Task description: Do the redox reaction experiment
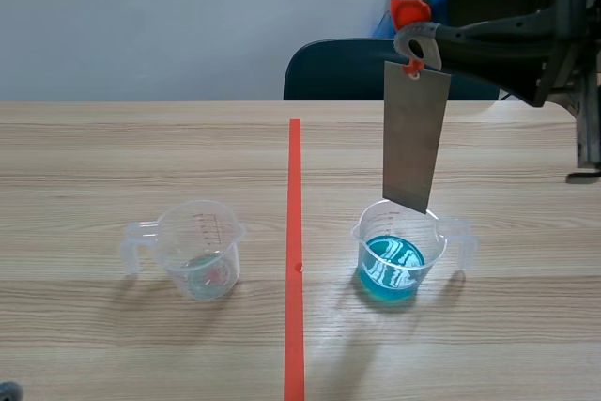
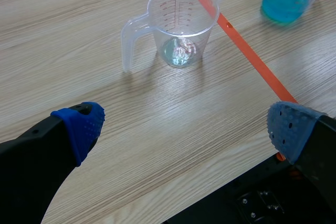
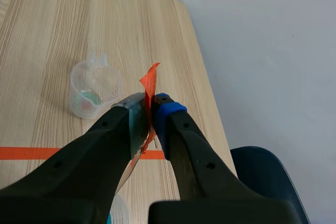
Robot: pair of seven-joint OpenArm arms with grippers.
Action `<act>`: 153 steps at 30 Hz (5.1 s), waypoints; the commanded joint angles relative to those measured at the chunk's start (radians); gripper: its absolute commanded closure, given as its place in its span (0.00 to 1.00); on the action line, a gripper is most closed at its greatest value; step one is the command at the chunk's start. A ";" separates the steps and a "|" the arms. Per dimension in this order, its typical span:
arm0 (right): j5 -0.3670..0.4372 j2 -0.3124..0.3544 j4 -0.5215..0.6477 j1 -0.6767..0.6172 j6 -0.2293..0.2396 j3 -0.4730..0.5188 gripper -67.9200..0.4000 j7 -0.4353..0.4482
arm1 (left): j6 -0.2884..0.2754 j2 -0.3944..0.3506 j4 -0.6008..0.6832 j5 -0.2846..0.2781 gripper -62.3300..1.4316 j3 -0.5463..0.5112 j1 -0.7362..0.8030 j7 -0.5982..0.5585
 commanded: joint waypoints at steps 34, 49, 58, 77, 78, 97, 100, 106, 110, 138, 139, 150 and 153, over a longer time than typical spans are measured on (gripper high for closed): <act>0.015 0.002 0.004 0.017 -0.007 0.016 0.98 0.019 | -0.002 0.002 0.024 -0.010 0.00 -0.005 -0.003 -0.013; 0.009 -0.027 0.003 0.017 -0.002 0.016 0.98 -0.015 | -0.014 0.003 0.023 -0.010 0.00 -0.004 -0.042 -0.011; -0.010 -0.090 -0.021 0.017 0.044 0.016 0.98 -0.048 | -0.074 0.002 0.019 -0.009 0.00 0.088 -0.269 0.064; -0.019 -0.092 -0.024 0.017 0.049 0.041 0.98 -0.054 | 0.046 0.120 -0.209 0.028 0.90 0.481 -0.835 0.169; -0.019 -0.092 -0.024 0.017 0.049 0.041 0.98 -0.054 | 0.047 0.127 -0.237 0.029 0.92 0.503 -0.862 0.173; -0.019 -0.091 -0.023 0.017 0.049 0.041 0.98 -0.054 | 0.104 0.272 -0.628 0.138 0.94 0.853 -1.283 0.165; -0.019 -0.091 -0.023 0.017 0.049 0.041 0.98 -0.054 | 0.123 0.280 -0.665 0.145 0.94 0.898 -1.323 0.158; -0.019 -0.092 -0.023 0.017 0.050 0.044 0.98 -0.054 | 0.142 0.286 -0.740 0.156 0.94 0.978 -1.381 0.140; -0.019 -0.092 -0.023 0.017 0.050 0.044 0.98 -0.054 | 0.153 0.285 -0.767 0.172 0.94 1.017 -1.390 0.117; -0.019 -0.092 -0.023 0.017 0.068 0.051 0.98 -0.054 | 0.163 0.272 -0.745 0.196 0.94 1.067 -1.382 0.120; -0.019 -0.092 -0.023 0.017 0.068 0.051 0.98 -0.054 | 0.169 0.264 -0.731 0.196 0.94 1.067 -1.375 0.121; -0.019 -0.092 -0.023 0.017 0.068 0.051 0.98 -0.054 | 0.230 0.130 -0.526 0.192 0.94 1.052 -1.227 0.120; -0.019 -0.092 -0.023 0.017 0.068 0.051 0.98 -0.054 | 0.231 0.090 -0.475 0.192 0.94 1.033 -1.176 0.117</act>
